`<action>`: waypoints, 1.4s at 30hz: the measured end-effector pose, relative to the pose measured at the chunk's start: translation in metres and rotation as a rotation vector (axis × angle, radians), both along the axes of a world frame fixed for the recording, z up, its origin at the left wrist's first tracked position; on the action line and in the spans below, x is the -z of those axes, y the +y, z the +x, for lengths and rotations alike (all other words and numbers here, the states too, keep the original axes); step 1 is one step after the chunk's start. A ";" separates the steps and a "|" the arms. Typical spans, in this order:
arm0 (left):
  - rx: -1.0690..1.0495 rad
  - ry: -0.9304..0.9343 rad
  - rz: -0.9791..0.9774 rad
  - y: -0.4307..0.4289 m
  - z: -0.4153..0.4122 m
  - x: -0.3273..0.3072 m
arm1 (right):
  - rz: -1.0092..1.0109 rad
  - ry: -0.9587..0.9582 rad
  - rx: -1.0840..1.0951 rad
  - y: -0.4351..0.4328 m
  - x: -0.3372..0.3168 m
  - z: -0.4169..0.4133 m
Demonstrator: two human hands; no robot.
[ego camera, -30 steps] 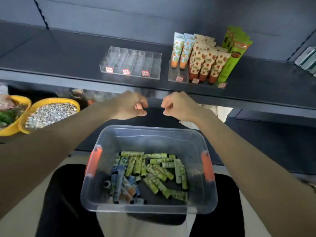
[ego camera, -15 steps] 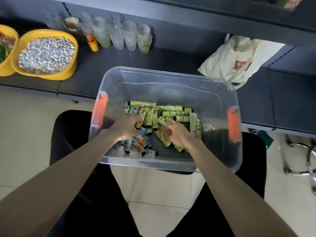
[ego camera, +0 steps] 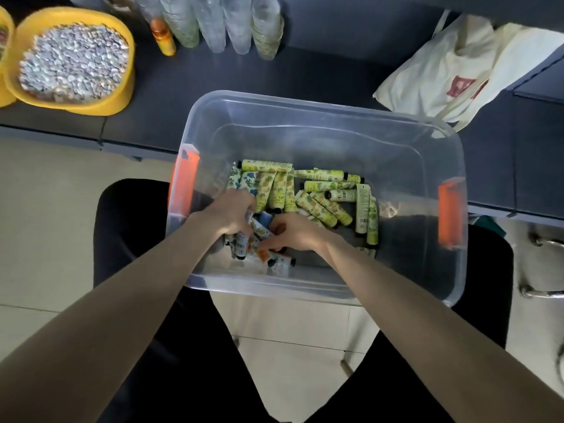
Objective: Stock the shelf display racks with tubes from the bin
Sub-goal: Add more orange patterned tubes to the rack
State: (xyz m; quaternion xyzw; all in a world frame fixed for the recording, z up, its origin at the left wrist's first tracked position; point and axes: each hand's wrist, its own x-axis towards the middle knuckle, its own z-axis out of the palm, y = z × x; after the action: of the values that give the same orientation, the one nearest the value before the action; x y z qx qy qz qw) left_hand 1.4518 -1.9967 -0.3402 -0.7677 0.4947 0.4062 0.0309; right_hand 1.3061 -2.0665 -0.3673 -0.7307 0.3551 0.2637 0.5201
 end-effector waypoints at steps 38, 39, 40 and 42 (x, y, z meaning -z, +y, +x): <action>0.000 0.216 -0.823 -0.146 0.004 -0.308 | -0.623 -0.634 0.380 -0.171 -0.342 -0.058; 0.020 0.207 -0.826 -0.150 0.005 -0.319 | -0.657 -0.645 0.385 -0.175 -0.353 -0.055; 0.031 0.202 -0.820 -0.154 0.005 -0.328 | -0.687 -0.645 0.387 -0.178 -0.362 -0.053; 0.048 0.204 -0.785 -0.161 0.006 -0.342 | -0.748 -0.635 0.381 -0.186 -0.377 -0.050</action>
State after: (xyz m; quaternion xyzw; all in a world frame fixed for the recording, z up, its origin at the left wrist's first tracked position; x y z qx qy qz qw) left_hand 1.4574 -2.1581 0.0022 -0.6652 0.6305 0.2597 -0.3043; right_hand 1.2564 -2.2522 0.0095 -0.8327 0.3765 -0.2147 0.3446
